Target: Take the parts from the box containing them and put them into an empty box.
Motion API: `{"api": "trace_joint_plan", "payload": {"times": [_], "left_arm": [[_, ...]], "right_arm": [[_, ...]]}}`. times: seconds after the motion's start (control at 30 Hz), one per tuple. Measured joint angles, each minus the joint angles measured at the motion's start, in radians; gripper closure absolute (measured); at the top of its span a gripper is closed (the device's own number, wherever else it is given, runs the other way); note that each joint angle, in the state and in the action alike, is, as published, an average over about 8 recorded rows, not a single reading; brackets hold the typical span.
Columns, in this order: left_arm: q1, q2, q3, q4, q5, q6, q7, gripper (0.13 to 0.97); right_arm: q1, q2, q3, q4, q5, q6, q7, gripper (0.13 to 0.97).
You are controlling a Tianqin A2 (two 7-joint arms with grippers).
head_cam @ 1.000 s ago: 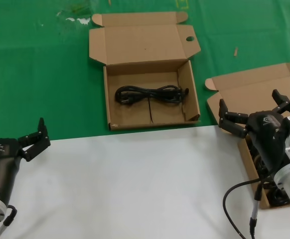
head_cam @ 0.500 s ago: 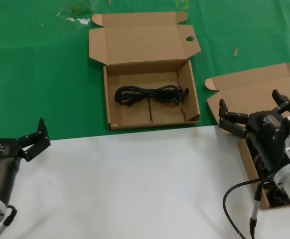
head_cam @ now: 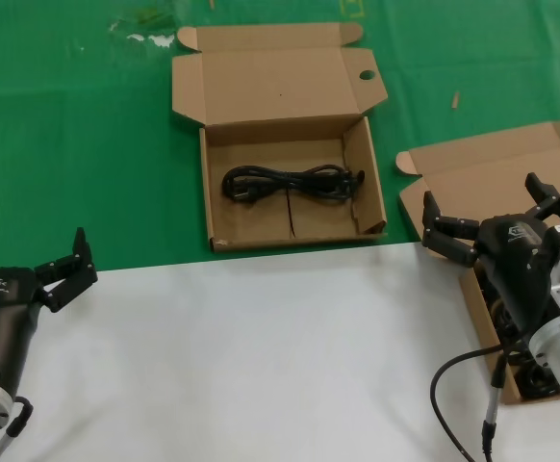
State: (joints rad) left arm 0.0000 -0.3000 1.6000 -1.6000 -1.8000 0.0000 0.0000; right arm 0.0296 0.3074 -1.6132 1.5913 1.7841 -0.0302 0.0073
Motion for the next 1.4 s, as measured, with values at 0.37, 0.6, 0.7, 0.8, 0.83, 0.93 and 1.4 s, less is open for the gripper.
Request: {"api": "trace_joint_plan", "payload": {"times": [0.37, 0.6, 0.7, 0.8, 0.83, 0.93, 1.4], "left_arm": [[0.0, 0.0, 0.0, 0.0, 0.0, 0.0, 0.0, 0.132], [0.0, 0.0, 0.0, 0.0, 0.0, 0.0, 0.0, 0.132], [0.0, 0.0, 0.0, 0.0, 0.0, 0.0, 0.0, 0.132], [0.0, 0.0, 0.0, 0.0, 0.0, 0.0, 0.0, 0.132], [0.0, 0.0, 0.0, 0.0, 0.0, 0.0, 0.0, 0.132], [0.0, 0.0, 0.0, 0.0, 0.0, 0.0, 0.0, 0.132], [0.0, 0.0, 0.0, 0.0, 0.0, 0.0, 0.0, 0.132]], "right_arm": [[0.0, 0.0, 0.0, 0.0, 0.0, 0.0, 0.0, 0.129], [0.0, 0.0, 0.0, 0.0, 0.0, 0.0, 0.0, 0.129], [0.0, 0.0, 0.0, 0.0, 0.0, 0.0, 0.0, 0.129], [0.0, 0.0, 0.0, 0.0, 0.0, 0.0, 0.0, 0.129], [0.0, 0.0, 0.0, 0.0, 0.0, 0.0, 0.0, 0.129], [0.0, 0.0, 0.0, 0.0, 0.0, 0.0, 0.0, 0.129], [0.0, 0.0, 0.0, 0.0, 0.0, 0.0, 0.0, 0.129]]}}
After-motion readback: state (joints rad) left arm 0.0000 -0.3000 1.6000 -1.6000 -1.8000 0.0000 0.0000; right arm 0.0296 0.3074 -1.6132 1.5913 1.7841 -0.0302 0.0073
